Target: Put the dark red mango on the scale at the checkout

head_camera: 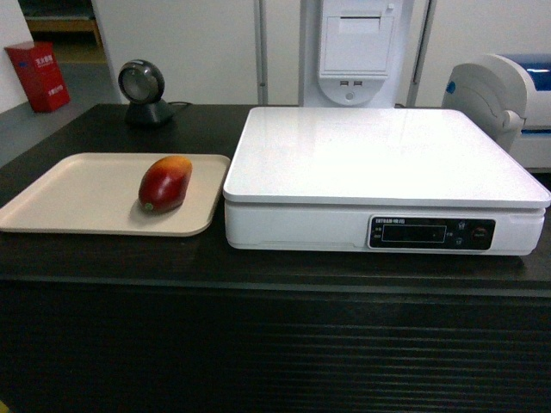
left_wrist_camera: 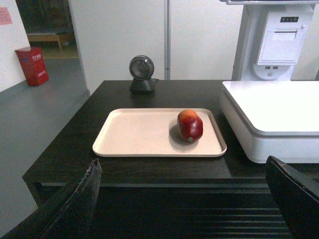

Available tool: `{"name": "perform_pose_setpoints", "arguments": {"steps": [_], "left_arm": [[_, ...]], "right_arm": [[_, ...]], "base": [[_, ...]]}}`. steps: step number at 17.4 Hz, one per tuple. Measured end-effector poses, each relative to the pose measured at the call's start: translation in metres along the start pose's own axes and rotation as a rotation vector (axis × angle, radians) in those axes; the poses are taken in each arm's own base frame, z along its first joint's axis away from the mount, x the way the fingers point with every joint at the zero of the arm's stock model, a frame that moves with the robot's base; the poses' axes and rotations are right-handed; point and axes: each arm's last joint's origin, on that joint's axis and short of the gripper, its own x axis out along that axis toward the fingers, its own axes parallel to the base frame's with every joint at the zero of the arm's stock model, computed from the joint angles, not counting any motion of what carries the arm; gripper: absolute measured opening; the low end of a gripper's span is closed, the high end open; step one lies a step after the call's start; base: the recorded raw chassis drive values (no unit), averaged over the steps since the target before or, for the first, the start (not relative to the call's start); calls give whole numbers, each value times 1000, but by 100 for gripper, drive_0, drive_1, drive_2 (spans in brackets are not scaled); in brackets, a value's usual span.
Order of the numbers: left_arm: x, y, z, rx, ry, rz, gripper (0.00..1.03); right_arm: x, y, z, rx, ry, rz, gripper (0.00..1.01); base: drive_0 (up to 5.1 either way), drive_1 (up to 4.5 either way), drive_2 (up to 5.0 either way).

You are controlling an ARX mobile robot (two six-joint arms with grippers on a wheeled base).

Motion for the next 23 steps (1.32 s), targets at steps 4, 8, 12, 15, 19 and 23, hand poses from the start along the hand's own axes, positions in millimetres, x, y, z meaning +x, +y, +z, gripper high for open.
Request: {"name": "perform_pose_setpoints", "arguments": {"steps": [4, 8, 12, 15, 19, 23], "left_arm": [[0, 0, 0, 0, 0, 0, 98], [0, 0, 0, 0, 0, 0, 98], [0, 0, 0, 0, 0, 0, 98], [0, 0, 0, 0, 0, 0, 98], [0, 0, -1, -1, 14, 13, 98], [18, -20, 16, 22, 94, 180, 98]], "right_arm": [[0, 0, 0, 0, 0, 0, 98], [0, 0, 0, 0, 0, 0, 98], [0, 0, 0, 0, 0, 0, 98], [0, 0, 0, 0, 0, 0, 98], [0, 0, 0, 0, 0, 0, 98], [0, 0, 0, 0, 0, 2, 98]], "base": [[0, 0, 0], [0, 0, 0], [0, 0, 0], [0, 0, 0], [0, 0, 0], [0, 0, 0]]}}
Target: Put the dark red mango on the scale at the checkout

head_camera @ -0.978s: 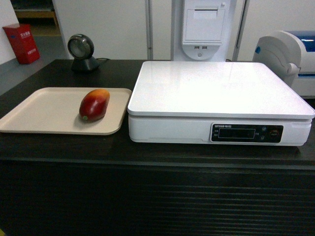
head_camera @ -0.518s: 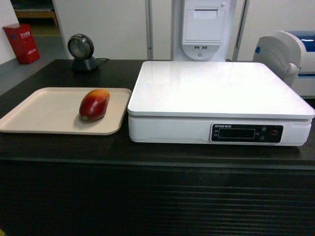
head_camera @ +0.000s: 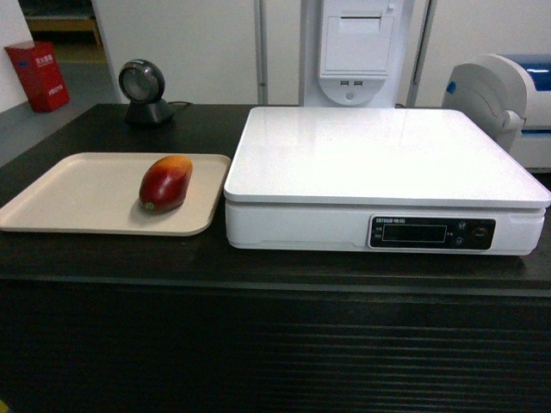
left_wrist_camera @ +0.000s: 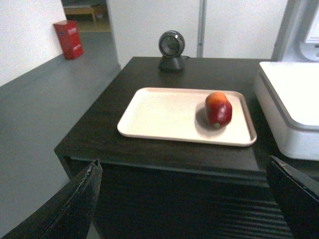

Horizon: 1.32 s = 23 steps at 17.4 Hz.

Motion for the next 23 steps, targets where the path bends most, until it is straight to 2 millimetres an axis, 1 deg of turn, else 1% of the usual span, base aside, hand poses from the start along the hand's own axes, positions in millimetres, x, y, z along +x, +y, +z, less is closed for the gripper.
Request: {"name": "perform_pose_setpoints", "arguments": {"steps": [2, 3, 4, 5, 6, 7, 8, 9, 11, 14, 16, 21, 22, 23], "left_arm": [[5, -3, 5, -3, -12, 27, 98], [16, -4, 11, -6, -29, 51, 98], [30, -6, 16, -1, -33, 35, 98], [50, -8, 21, 2, -34, -15, 98], [91, -12, 25, 3, -16, -122, 98], [187, -28, 16, 7, 147, -313, 98], [229, -41, 6, 7, 243, -378, 98], [252, -51, 4, 8, 274, -420, 98], [281, -63, -3, 9, 321, -449, 98], [311, -73, -18, 6, 399, -475, 98], [328, -74, -22, 5, 428, -467, 98], [341, -77, -22, 3, 439, -464, 98], [353, -78, -21, -16, 456, -460, 98], [376, -81, -32, 9, 540, -392, 98]], "right_arm": [[0, 0, 0, 0, 0, -1, 98], [0, 0, 0, 0, 0, -1, 98], [0, 0, 0, 0, 0, -1, 98], [0, 0, 0, 0, 0, -1, 98], [0, 0, 0, 0, 0, -2, 98], [0, 0, 0, 0, 0, -2, 98], [0, 0, 0, 0, 0, -1, 98], [0, 0, 0, 0, 0, -1, 98], [0, 0, 0, 0, 0, -1, 98], [0, 0, 0, 0, 0, -1, 98], [0, 0, 0, 0, 0, -1, 98], [0, 0, 0, 0, 0, -1, 98], [0, 0, 0, 0, 0, -1, 98], [0, 0, 0, 0, 0, -2, 98]], "base": [[0, 0, 0], [0, 0, 0], [0, 0, 0], [0, 0, 0], [0, 0, 0], [0, 0, 0], [0, 0, 0], [0, 0, 0], [0, 0, 0], [0, 0, 0], [0, 0, 0], [0, 0, 0], [0, 0, 0], [0, 0, 0]]}}
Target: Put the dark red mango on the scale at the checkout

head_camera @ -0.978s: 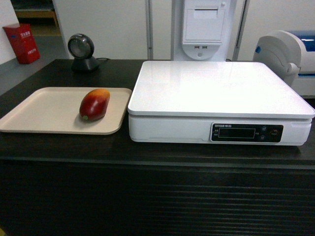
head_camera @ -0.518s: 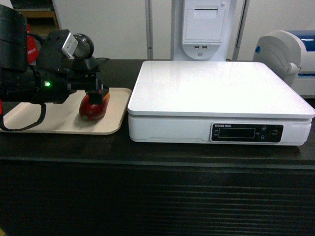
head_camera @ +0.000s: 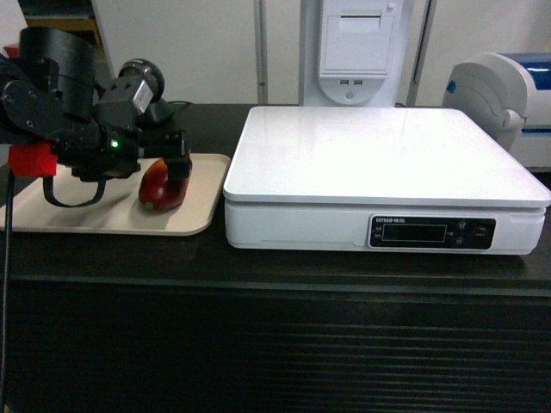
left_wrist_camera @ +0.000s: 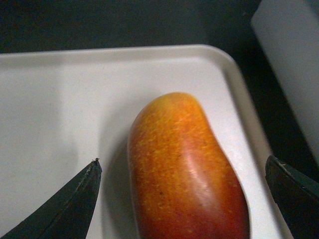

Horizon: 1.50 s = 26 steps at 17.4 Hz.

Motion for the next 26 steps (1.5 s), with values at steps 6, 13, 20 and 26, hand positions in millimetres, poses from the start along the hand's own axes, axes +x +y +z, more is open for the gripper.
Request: {"name": "perform_pose_setpoints", "arguments": {"steps": [6, 13, 20, 26], "left_arm": [[18, 3, -4, 35, 77, 19, 98], [21, 3, -8, 103, 75, 44, 71], [-1, -3, -6, 176, 17, 56, 60], [-83, -83, 71, 293, -284, -55, 60]], "right_arm": [[0, 0, 0, 0, 0, 0, 98], [0, 0, 0, 0, 0, 0, 98], [0, 0, 0, 0, 0, 0, 98], [0, 0, 0, 0, 0, 0, 98]], "base": [[0, 0, 0], [0, 0, 0], [0, 0, 0], [0, 0, 0]]}}
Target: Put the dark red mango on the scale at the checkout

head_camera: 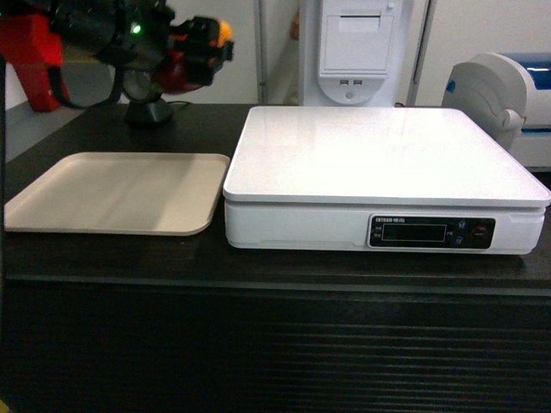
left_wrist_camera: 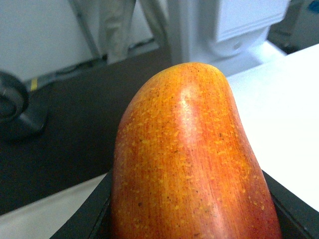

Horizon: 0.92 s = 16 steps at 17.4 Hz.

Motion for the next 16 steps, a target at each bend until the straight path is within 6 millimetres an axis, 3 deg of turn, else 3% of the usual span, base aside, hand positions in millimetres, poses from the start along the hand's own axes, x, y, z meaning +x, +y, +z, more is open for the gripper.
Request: {"name": "perform_pose_setpoints", "arguments": {"steps": [2, 5, 13, 16], "left_arm": [[-2, -37, 14, 47, -36, -70, 60], [8, -85, 16, 81, -15, -165, 60], [15, -119, 20, 105, -20, -226, 60], [27, -150, 19, 108, -3, -286, 60]], "right_arm": [[0, 0, 0, 0, 0, 0, 98], [0, 0, 0, 0, 0, 0, 98], [0, 0, 0, 0, 0, 0, 98], [0, 0, 0, 0, 0, 0, 98]], "base": [[0, 0, 0], [0, 0, 0], [0, 0, 0], [0, 0, 0]]}}
